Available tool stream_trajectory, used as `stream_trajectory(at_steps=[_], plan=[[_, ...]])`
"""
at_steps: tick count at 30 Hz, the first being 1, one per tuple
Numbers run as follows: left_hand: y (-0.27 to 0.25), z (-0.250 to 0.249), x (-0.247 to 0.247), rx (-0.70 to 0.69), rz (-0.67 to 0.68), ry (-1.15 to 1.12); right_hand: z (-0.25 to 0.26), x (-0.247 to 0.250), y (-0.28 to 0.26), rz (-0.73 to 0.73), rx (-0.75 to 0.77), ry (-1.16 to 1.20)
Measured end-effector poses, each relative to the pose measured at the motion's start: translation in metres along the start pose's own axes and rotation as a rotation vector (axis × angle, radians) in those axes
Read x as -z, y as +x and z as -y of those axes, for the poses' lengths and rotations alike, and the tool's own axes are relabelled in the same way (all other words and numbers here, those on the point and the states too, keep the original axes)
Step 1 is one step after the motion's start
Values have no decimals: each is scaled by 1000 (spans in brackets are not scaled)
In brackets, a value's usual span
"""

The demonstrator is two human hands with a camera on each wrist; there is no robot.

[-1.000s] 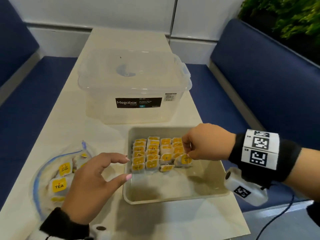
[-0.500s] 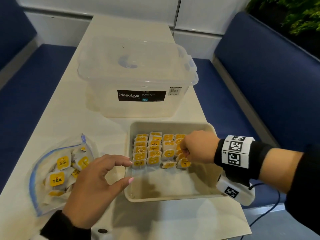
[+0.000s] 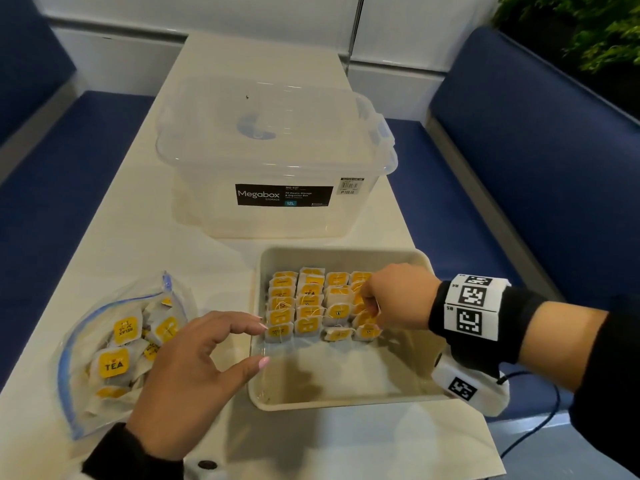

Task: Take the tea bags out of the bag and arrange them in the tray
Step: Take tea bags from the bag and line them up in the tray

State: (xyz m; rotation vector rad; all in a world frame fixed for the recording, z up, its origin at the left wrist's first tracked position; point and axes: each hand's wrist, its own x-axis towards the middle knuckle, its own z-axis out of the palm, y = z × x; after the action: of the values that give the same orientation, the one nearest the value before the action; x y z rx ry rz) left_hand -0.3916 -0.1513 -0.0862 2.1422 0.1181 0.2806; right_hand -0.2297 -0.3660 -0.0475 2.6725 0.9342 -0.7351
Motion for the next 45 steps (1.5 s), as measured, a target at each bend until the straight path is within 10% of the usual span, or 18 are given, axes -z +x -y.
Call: stream_trajectory(at_steps=[13, 21, 45], plan=[[-13, 28, 65, 189, -434, 316, 95, 57, -16, -364, 198, 381], [-49, 56, 74, 643, -304, 91, 215, 19, 23, -233, 380, 439], [-75, 58, 89, 569, -162, -24, 264, -9, 59, -250, 267, 328]])
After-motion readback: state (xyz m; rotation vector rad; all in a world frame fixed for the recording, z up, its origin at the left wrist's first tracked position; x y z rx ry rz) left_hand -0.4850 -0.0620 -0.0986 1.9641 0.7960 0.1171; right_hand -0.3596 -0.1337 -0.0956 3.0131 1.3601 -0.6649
